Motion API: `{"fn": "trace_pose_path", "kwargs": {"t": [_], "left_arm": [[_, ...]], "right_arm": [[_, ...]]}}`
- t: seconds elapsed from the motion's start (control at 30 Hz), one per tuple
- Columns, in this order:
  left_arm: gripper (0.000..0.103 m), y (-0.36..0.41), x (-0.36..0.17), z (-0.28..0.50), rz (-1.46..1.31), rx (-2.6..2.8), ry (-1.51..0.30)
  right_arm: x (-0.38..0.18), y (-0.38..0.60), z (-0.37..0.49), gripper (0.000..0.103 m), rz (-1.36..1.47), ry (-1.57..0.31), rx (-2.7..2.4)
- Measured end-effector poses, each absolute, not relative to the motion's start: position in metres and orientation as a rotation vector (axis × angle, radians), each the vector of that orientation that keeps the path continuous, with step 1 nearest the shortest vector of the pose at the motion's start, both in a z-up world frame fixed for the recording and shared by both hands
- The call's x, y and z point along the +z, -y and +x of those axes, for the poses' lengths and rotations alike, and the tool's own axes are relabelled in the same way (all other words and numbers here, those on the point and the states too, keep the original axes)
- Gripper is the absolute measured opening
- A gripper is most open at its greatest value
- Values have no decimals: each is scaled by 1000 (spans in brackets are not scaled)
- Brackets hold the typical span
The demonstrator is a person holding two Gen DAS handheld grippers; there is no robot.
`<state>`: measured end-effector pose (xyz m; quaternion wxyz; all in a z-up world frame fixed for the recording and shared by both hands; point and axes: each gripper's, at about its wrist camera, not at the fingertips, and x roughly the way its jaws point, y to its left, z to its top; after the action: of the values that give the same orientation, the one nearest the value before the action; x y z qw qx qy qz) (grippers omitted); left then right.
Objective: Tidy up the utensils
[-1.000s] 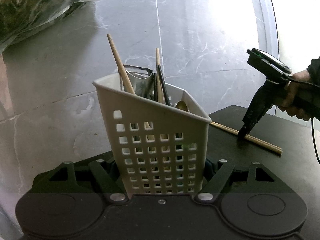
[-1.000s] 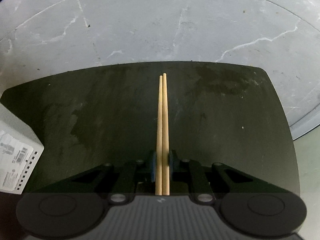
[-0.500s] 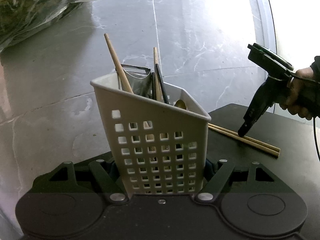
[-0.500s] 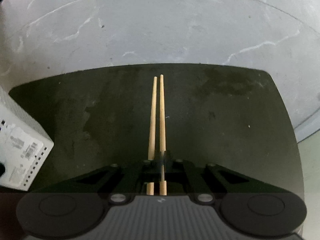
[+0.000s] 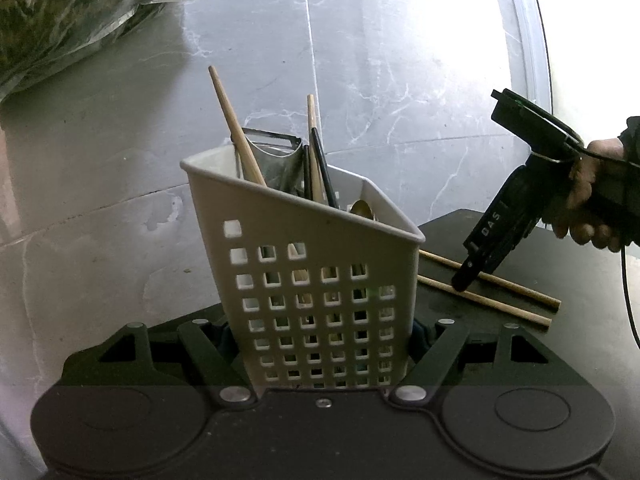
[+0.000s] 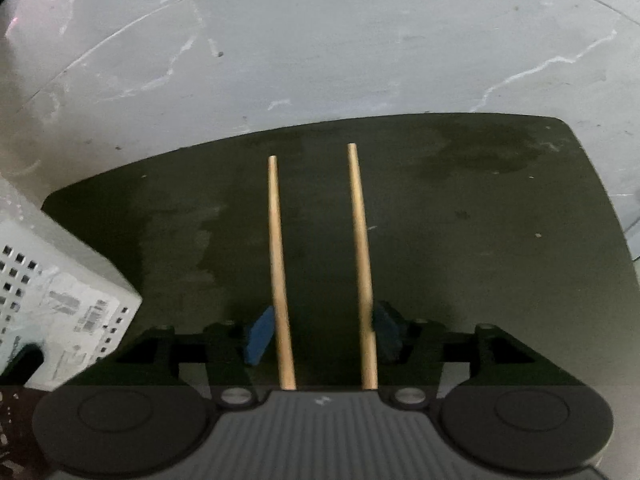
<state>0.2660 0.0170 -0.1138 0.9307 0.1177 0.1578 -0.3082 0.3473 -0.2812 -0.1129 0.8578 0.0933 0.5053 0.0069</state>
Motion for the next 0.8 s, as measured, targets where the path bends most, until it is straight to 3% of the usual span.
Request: {"fn": "trace_pose_path", "kwargs": {"t": [0.07, 0.13, 0.2, 0.27, 0.33, 0.8], "left_arm": [[78, -17, -114, 266, 239, -631, -324], [78, -17, -114, 265, 239, -630, -323], [78, -17, -114, 265, 239, -631, -324], [78, -17, -114, 266, 238, -630, -325], [78, -16, -114, 265, 237, -628, -326], [78, -19, -117, 267, 237, -636, -317]], "right_arm": [[-114, 273, 348, 77, 175, -1062, 28], [-116, 264, 348, 76, 128, -1060, 32], [-117, 250, 347, 61, 17, -1057, 8], [-115, 247, 346, 32, 9, -1044, 13], [-113, 248, 346, 15, 21, -1045, 11], [-114, 246, 330, 13, -3, -1050, 29]]}}
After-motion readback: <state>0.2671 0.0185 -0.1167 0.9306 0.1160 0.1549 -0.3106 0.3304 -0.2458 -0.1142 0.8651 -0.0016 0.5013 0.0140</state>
